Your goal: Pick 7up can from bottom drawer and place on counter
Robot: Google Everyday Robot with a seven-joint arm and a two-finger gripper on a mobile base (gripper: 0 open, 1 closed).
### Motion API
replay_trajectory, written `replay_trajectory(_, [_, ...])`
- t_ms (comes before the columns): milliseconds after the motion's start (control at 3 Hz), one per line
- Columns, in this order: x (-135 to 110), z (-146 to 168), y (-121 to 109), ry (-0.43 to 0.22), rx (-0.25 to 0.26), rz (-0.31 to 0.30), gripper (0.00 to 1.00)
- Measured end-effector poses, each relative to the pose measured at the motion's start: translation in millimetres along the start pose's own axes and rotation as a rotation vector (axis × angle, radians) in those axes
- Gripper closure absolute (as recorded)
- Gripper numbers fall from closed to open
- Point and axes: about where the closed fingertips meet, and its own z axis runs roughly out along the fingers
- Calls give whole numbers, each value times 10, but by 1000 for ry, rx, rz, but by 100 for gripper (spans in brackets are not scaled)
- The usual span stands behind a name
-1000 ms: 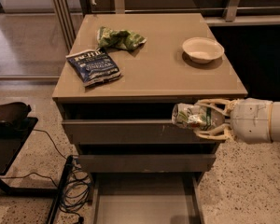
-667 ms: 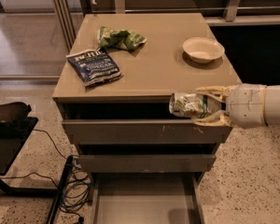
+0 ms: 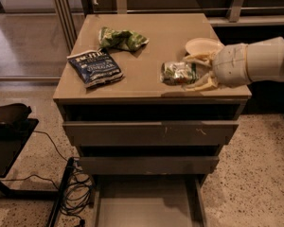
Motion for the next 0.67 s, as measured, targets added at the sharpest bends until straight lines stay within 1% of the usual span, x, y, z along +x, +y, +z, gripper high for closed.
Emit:
replay_trajectory(333, [58,287,-309,-18,26,82,100])
replay_trajectory(667, [156,587,-524,-41,57,196,100])
